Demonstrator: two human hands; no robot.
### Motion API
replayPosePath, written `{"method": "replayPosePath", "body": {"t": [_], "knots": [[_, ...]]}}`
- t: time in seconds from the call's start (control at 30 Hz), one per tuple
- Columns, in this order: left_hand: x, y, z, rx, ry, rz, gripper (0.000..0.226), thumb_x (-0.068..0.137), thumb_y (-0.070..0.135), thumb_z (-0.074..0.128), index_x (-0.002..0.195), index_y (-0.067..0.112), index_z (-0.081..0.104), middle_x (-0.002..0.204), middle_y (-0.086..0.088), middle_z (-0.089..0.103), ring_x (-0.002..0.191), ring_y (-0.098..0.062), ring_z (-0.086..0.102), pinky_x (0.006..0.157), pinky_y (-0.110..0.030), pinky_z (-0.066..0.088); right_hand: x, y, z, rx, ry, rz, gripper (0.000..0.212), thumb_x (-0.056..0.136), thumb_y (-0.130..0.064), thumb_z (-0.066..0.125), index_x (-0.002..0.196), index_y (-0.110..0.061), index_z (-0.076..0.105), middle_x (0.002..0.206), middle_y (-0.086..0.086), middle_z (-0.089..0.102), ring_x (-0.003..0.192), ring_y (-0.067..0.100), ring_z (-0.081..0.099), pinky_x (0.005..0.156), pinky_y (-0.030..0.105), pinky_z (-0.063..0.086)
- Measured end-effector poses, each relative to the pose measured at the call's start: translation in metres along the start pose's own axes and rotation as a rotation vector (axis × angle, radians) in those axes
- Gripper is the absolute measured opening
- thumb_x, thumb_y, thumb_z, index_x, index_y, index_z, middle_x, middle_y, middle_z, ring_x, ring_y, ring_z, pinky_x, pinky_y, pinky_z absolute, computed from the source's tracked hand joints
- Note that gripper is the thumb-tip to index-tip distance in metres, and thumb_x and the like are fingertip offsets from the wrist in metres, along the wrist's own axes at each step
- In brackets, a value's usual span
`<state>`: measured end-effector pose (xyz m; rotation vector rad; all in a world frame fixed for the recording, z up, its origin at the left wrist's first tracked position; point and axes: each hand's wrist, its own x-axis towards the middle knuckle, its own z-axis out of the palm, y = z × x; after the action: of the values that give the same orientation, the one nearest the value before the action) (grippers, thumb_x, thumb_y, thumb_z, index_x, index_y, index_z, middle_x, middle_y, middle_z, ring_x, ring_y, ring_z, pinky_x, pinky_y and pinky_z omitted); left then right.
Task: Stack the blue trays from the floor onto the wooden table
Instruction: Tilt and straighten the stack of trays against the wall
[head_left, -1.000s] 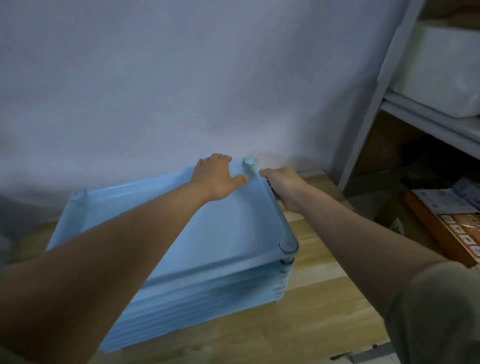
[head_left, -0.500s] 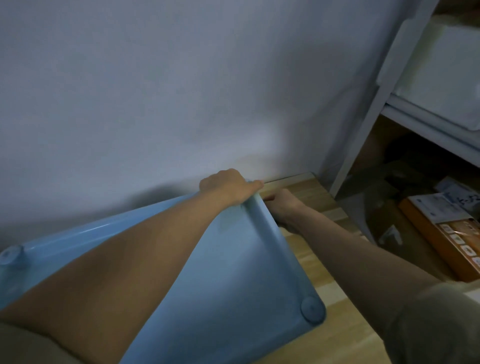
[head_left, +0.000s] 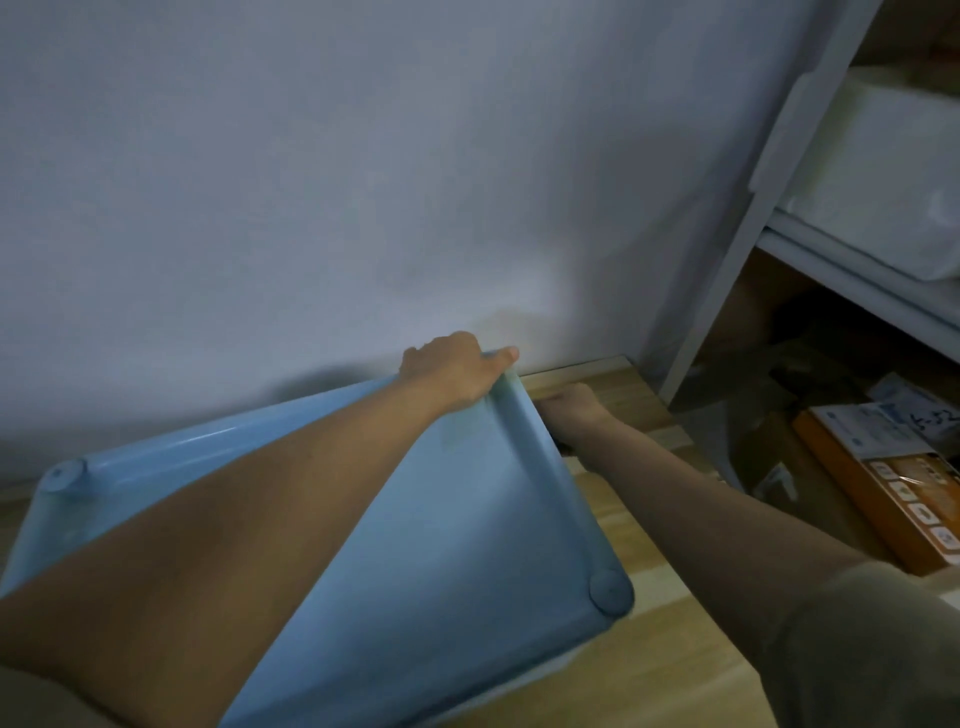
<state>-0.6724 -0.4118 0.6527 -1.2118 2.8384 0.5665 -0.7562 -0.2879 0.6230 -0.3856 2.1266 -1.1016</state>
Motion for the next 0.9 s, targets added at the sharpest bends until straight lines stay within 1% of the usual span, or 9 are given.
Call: {"method": "replayPosePath", "body": {"t": [0.07,0.1,0.17,0.23,0.37,0.57,0.67,0.77,0.9], "knots": [[-0.011,-0.007,-0.002,0.002,0.069,0.001,0.065,0.092,0.066,0.031,0.138,0.022,0.046,0.137,-0.005,0.052,0.129,-0.029,0.044,0.106,-0.043,0.028,-0.002,0.005,-0.001,0.026,0.130,-0.087,0.024,0.092,-0.009,0.052,0.089,0.007,0.069,0.077,0.016,0.069,0.059,0.026,0.060,0.059,0.036,0.050],[-0.019,-0.012,-0.004,-0.002,0.116,-0.010,0.064,0.093,0.063,0.032,0.143,0.023,0.041,0.142,-0.005,0.047,0.132,-0.029,0.041,0.109,-0.043,0.026,-0.006,0.004,-0.003,-0.036,0.222,-0.156,0.025,0.092,-0.010,0.050,0.096,0.005,0.070,0.091,0.019,0.071,0.073,0.030,0.064,0.069,0.041,0.052],[-0.040,-0.027,-0.011,-0.023,0.219,-0.038,0.060,0.095,0.057,0.036,0.144,0.023,0.041,0.143,-0.007,0.046,0.133,-0.030,0.039,0.111,-0.040,0.025,-0.021,-0.002,-0.004,-0.159,0.381,-0.330,0.026,0.091,-0.013,0.050,0.107,-0.006,0.070,0.108,0.014,0.070,0.099,0.030,0.064,0.086,0.037,0.049],[-0.069,-0.049,-0.018,-0.059,0.323,-0.085,0.055,0.095,0.053,0.041,0.141,0.023,0.045,0.141,-0.007,0.048,0.131,-0.029,0.041,0.111,-0.039,0.025,-0.043,-0.012,0.003,-0.229,0.413,-0.548,0.027,0.091,-0.017,0.052,0.113,-0.014,0.067,0.109,0.009,0.068,0.103,0.027,0.061,0.092,0.036,0.048],[-0.149,-0.106,-0.029,-0.177,0.521,-0.212,0.049,0.094,0.047,0.048,0.136,0.021,0.050,0.135,-0.007,0.054,0.125,-0.028,0.048,0.109,-0.040,0.031,-0.101,-0.021,0.051,-0.345,0.258,-0.910,0.026,0.089,-0.020,0.057,0.114,-0.016,0.064,0.108,0.005,0.063,0.104,0.027,0.055,0.095,0.043,0.043],[-0.284,-0.187,-0.019,-0.278,0.838,-0.405,0.047,0.092,0.022,0.053,0.137,0.008,0.046,0.136,-0.014,0.051,0.126,-0.033,0.046,0.107,-0.044,0.035,-0.191,-0.004,0.135,-0.603,-0.110,-1.096,0.047,0.090,-0.034,0.058,0.133,-0.017,0.052,0.134,0.002,0.052,0.129,0.021,0.041,0.107,0.035,0.030],[-0.328,-0.229,0.001,-0.452,0.804,-0.481,0.041,0.094,0.014,0.047,0.133,0.002,0.045,0.133,-0.020,0.051,0.123,-0.035,0.048,0.104,-0.046,0.039,-0.221,0.002,0.172,-0.755,-0.219,-1.162,0.057,0.089,-0.044,0.059,0.138,-0.018,0.047,0.139,0.002,0.050,0.132,0.022,0.039,0.107,0.036,0.028],[-0.360,-0.257,0.023,-0.690,0.552,-0.499,0.051,0.095,0.020,0.055,0.143,0.010,0.040,0.142,-0.007,0.046,0.128,-0.023,0.046,0.100,-0.037,0.040,-0.242,0.007,0.203,-0.891,-0.314,-1.170,0.063,0.089,-0.045,0.059,0.143,-0.018,0.040,0.142,0.003,0.046,0.132,0.024,0.038,0.108,0.039,0.029],[-0.375,-0.271,0.046,-0.807,0.273,-0.352,0.062,0.074,0.026,0.080,0.130,0.021,0.056,0.129,0.010,0.056,0.118,-0.016,0.052,0.091,-0.030,0.044,-0.262,0.008,0.242,-0.994,-0.396,-1.139,0.061,0.090,-0.044,0.058,0.145,-0.023,0.038,0.134,0.006,0.048,0.126,0.027,0.044,0.103,0.042,0.035]]}}
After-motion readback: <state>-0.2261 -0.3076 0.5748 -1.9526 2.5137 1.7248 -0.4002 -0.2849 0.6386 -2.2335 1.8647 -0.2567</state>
